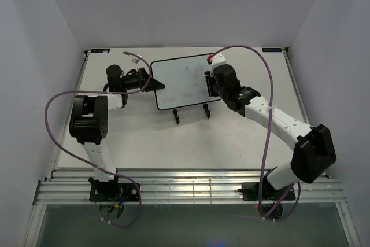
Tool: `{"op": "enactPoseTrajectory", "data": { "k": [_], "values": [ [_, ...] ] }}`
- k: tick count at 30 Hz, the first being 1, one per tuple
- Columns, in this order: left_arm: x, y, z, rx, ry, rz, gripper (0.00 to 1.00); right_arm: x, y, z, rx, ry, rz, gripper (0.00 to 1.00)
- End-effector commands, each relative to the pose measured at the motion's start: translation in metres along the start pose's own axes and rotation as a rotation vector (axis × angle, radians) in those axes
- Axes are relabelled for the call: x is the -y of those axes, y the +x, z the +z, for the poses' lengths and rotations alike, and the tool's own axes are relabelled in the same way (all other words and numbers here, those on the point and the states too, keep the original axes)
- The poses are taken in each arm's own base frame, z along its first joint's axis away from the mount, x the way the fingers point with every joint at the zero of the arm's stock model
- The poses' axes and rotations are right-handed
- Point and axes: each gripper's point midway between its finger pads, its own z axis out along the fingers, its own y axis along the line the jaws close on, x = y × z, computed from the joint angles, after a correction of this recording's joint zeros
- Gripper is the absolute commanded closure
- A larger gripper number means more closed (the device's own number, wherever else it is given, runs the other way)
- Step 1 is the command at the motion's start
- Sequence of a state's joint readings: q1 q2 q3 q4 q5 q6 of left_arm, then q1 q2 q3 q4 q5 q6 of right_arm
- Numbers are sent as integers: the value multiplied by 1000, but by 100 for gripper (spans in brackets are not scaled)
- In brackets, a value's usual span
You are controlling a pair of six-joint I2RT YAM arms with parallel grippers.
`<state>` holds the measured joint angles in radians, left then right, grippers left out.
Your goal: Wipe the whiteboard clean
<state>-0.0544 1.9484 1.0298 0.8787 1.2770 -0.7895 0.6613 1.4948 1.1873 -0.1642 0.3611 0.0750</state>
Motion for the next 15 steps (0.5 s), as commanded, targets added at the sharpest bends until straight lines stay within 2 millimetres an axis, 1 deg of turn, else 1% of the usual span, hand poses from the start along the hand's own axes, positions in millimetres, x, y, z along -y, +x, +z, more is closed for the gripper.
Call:
{"op": "enactPoseTrajectory", "data": {
  "k": [1, 3, 4, 5, 6, 7, 8, 9, 10, 11, 12, 13, 14, 15],
  "values": [
    [49, -54, 0, 91, 13, 184, 100, 10, -23, -23, 87, -4, 37, 70],
    [58, -61, 5, 109, 14, 178, 100, 11, -27, -33, 91, -22, 40, 70],
    [63, -63, 7, 116, 17, 149, 100, 8, -33, -42, 109, -51, 45, 70],
    [75, -62, 15, 114, 35, 146, 100, 5, -36, -47, 115, -76, 46, 70],
    [78, -64, 20, 133, 24, 118, 100, 2, -37, -52, 118, -96, 46, 70],
    [82, -63, 25, 139, 22, 91, 100, -4, -40, -62, 129, -147, 47, 70],
    [95, -55, 38, 119, 33, 38, 100, -7, -39, -66, 129, -171, 48, 70],
    [96, -49, 45, 129, 15, -3, 100, -9, -44, -76, 149, -189, 59, 70],
    [99, -44, 51, 126, 4, -33, 100, -12, -42, -83, 145, -212, 62, 70],
    [112, -33, 59, 111, -1, -88, 100, -14, -40, -86, 142, -224, 62, 70],
    [116, -27, 62, 117, -8, -121, 100, -15, -42, -94, 157, -236, 63, 70],
    [111, -11, 62, 126, -43, -186, 100, -17, -37, -97, 139, -247, 62, 71],
    [118, 0, 66, 111, -36, -231, 100, -22, -33, -99, 126, -265, 56, 71],
    [131, 5, 65, 109, -24, -227, 100, -24, -29, -100, 108, -272, 48, 71]
  ]
}}
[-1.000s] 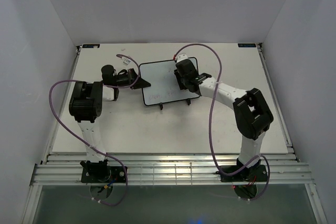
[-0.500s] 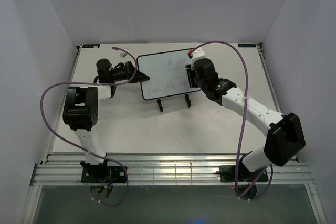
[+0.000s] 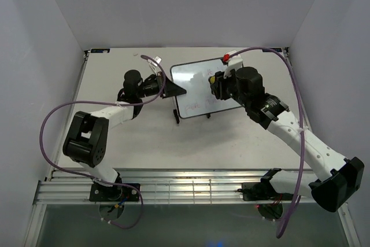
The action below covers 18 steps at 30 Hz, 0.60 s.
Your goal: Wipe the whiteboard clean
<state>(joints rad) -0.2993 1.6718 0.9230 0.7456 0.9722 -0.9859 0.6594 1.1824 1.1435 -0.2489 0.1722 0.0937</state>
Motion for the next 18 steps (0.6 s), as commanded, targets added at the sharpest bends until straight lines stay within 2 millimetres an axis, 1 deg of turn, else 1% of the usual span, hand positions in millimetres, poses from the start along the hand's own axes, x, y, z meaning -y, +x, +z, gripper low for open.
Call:
{"op": "enactPoseTrajectory", "data": {
  "k": [1, 2, 3, 4, 5, 7, 8, 9, 10, 11, 12, 13, 14, 15, 16, 17, 18],
  "values": [
    [32, 18, -3, 40, -11, -81, 100, -19, 22, -7, -82, -73, -1, 71],
    [37, 27, -3, 32, -9, -80, 100, -26, 32, -10, -119, -90, -5, 71],
    [48, 28, -6, 45, 1, -65, 100, -31, 40, -11, -142, -99, 1, 72],
    [47, 39, -7, 39, -7, -76, 100, -37, 45, -13, -161, -117, 24, 72],
    [51, 42, -7, 34, -6, -70, 100, -46, 55, -15, -199, -144, 26, 73],
    [61, 51, -6, 16, 17, -45, 100, -55, 70, -14, -256, -174, 32, 73],
    [63, 59, -5, 3, 19, -55, 100, -61, 75, -15, -279, -184, 35, 74],
    [65, 60, -6, 6, 18, -60, 100, -64, 85, -16, -323, -181, 33, 74],
    [71, 63, -7, 8, 24, -57, 100, -71, 87, -17, -333, -194, 29, 75],
    [71, 65, -8, 9, 23, -57, 100, -75, 89, -18, -342, -202, 33, 75],
    [70, 69, -9, 6, 18, -61, 100, -76, 93, -17, -351, -196, 28, 75],
    [74, 72, -10, 4, 26, -56, 100, -78, 98, -17, -360, -192, 21, 75],
    [74, 74, -10, -3, 28, -58, 100, -76, 102, -17, -370, -177, 15, 75],
    [76, 79, -11, -20, 37, -59, 100, -71, 108, -18, -389, -154, 7, 75],
    [79, 82, -12, -30, 45, -58, 100, -62, 111, -17, -391, -103, -6, 75],
    [84, 84, -15, -35, 57, -55, 100, -54, 119, -17, -409, -72, -13, 75],
    [87, 88, -17, -47, 66, -55, 100, -47, 120, -19, -409, -56, -21, 75]
  ]
}}
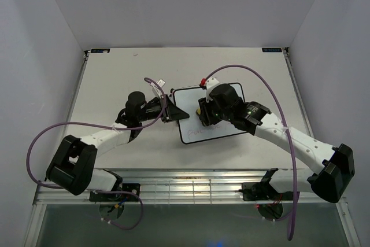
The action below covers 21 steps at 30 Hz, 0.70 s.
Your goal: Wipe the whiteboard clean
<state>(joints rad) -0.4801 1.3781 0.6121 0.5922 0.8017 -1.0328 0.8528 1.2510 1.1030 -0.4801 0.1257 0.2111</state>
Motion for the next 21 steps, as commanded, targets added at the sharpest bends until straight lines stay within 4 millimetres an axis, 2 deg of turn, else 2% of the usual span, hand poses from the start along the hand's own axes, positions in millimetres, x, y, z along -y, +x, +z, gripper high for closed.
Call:
{"op": "enactPoseTrajectory", "data": {
  "k": [1, 2, 4, 5, 8, 11, 13, 17, 18, 20, 21],
  "values": [
    [58, -1, -12, 8, 160, 124, 100, 29, 22, -2, -58, 113, 14, 75],
    [65, 0, -17, 11, 174, 135, 100, 45, 28, -2, -70, 144, 36, 74],
    [67, 6, -21, 0, 181, 132, 100, 60, 32, -6, -73, 153, 52, 74],
    [72, 8, -25, 0, 192, 135, 100, 79, 39, -7, -83, 184, 90, 74],
    [73, 16, -30, -4, 196, 127, 100, 106, 48, -11, -95, 227, 129, 74],
    [74, 22, -35, -10, 200, 128, 100, 112, 60, -8, -120, 219, 135, 74],
    [71, 27, -36, -26, 200, 120, 100, 107, 58, -4, -117, 188, 137, 74],
    [69, 30, -35, -33, 197, 119, 100, 68, 26, 2, -26, 9, 144, 74],
    [69, 31, -34, -36, 199, 123, 100, 46, 15, 2, -1, -46, 111, 75],
    [71, 30, -30, -33, 200, 131, 100, 21, -1, 8, 33, -98, 92, 75],
    [73, 32, -27, -44, 206, 133, 100, -4, -4, 9, 38, -150, 60, 75]
  ]
}}
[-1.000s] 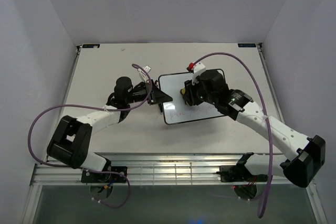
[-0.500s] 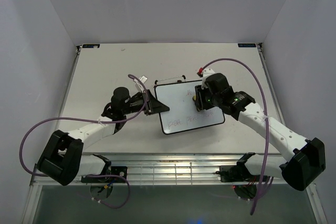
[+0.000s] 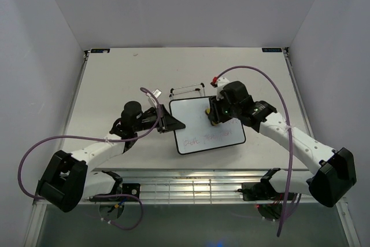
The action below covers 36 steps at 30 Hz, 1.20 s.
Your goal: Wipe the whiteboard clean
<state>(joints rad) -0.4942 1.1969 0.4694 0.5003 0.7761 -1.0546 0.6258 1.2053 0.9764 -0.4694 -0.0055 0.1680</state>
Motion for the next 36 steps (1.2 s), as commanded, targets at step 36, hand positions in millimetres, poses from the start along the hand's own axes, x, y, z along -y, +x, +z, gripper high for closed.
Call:
{"op": "enactPoseTrajectory", "data": {
  "k": [36],
  "values": [
    [90, 4, 0, -46, 272, 259, 100, -25, -34, 43, 25, -124, 33, 77]
  ]
}}
